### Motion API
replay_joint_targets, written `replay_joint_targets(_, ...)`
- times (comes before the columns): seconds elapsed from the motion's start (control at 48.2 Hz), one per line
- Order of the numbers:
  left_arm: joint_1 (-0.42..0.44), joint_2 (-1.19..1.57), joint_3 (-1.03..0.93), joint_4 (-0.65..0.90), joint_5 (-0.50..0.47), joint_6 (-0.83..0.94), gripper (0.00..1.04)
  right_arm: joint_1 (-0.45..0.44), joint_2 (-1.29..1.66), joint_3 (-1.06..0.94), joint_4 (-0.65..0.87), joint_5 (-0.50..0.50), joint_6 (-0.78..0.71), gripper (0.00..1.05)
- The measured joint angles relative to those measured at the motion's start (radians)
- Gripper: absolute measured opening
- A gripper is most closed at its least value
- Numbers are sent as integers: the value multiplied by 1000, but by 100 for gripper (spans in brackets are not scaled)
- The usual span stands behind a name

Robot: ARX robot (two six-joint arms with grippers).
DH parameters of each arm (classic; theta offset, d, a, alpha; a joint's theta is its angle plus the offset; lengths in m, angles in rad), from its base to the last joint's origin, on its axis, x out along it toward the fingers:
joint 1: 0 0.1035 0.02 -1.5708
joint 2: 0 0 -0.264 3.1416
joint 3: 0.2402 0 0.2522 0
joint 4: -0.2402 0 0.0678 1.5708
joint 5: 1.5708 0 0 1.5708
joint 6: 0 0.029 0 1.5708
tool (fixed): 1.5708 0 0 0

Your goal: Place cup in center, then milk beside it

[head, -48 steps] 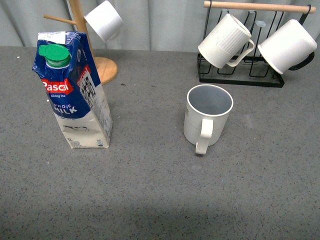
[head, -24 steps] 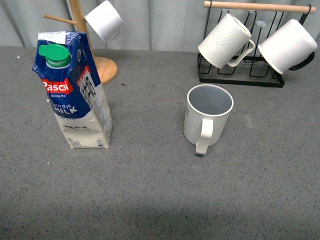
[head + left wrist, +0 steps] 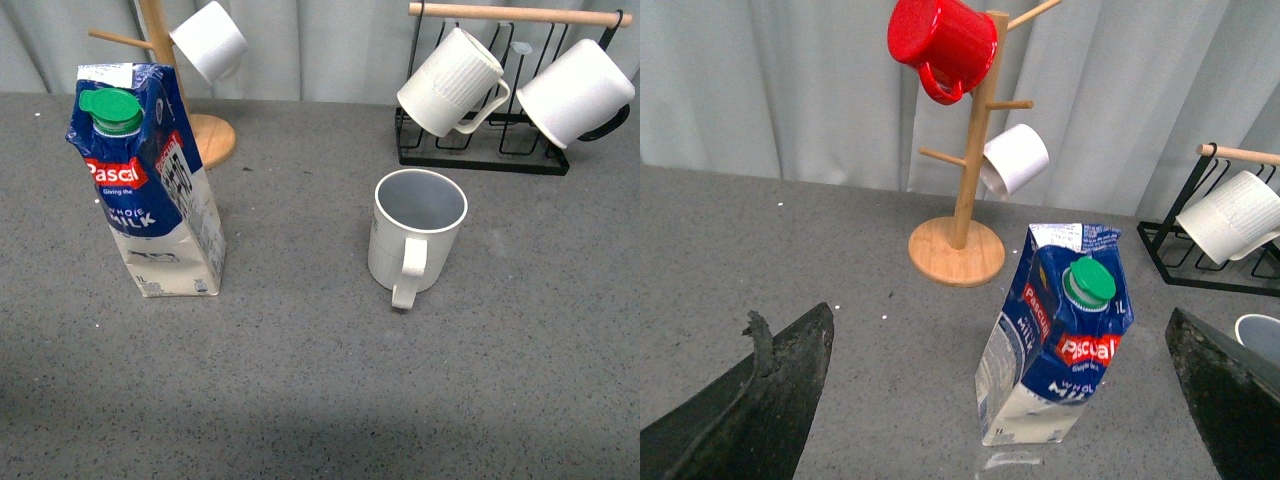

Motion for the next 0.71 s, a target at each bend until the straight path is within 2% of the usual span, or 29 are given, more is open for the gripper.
replay_joint_targets(0.104,-27,334,60,246,7,-8,98,0,0,0,0,0,0,96)
replay_joint_targets(0.187,-59,520,103,348,3,-8,98,0,0,0,0,0,0,96)
replay_joint_targets(0.394,-126,730,177,406,-8,-10,98,0,0,0,0,0,0,96)
replay_joint_targets(0.706,-192,867,222,447,-28,-19,98,0,0,0,0,0,0,96)
